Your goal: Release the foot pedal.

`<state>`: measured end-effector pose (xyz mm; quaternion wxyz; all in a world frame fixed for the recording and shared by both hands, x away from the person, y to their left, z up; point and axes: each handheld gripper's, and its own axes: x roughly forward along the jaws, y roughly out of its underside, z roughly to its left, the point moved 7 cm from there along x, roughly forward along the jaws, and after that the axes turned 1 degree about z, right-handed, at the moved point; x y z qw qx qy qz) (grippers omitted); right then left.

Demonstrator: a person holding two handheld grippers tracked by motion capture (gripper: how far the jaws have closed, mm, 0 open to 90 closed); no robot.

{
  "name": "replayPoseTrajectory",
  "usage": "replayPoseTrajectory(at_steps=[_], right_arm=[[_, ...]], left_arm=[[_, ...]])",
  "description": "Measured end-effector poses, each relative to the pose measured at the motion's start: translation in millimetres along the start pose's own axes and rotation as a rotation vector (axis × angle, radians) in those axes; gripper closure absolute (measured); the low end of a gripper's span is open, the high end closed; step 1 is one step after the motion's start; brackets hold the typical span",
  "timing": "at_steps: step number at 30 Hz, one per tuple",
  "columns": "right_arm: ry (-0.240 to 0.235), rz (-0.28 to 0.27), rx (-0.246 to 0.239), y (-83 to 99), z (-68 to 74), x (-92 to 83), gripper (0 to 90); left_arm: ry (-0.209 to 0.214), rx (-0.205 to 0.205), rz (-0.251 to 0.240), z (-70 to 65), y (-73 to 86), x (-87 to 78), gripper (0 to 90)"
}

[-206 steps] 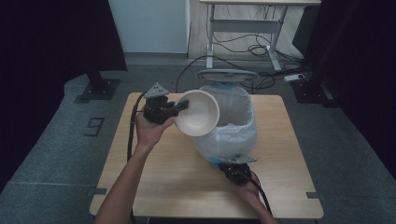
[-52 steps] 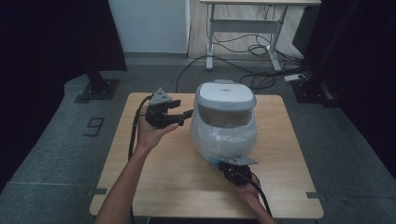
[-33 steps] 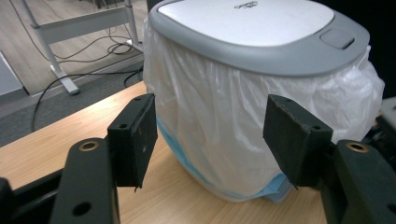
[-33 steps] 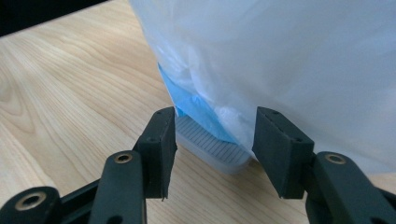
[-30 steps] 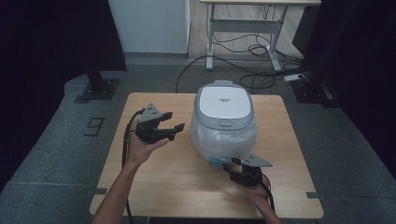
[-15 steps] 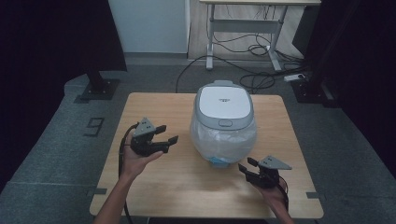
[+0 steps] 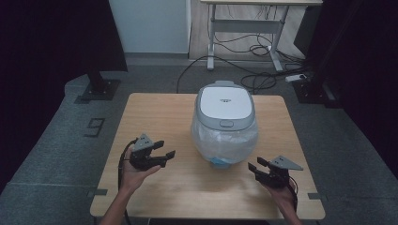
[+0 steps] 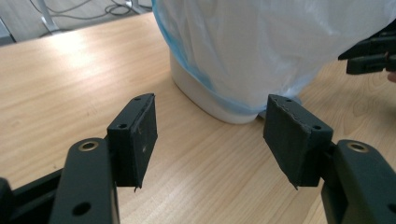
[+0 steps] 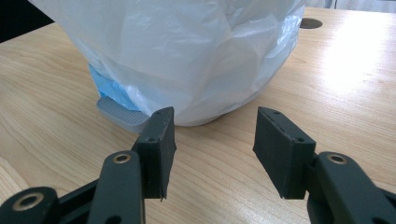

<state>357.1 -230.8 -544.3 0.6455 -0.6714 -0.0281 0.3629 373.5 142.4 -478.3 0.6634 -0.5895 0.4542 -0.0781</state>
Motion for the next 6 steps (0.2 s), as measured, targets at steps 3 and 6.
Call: replayPoseTrajectory(at_steps=[3,6], right_arm=[[0.002,-0.004,-0.001,-0.2,-0.7,-0.2,46.6],[0.005,-0.005,-0.001,0.0,-1.4,-0.6,45.6]], left_arm=[[0.003,0.0,0.004,-1.2,1.8,2.6,35.2],[0.004,0.0,0.008,-1.9,3.4,4.7,34.9]])
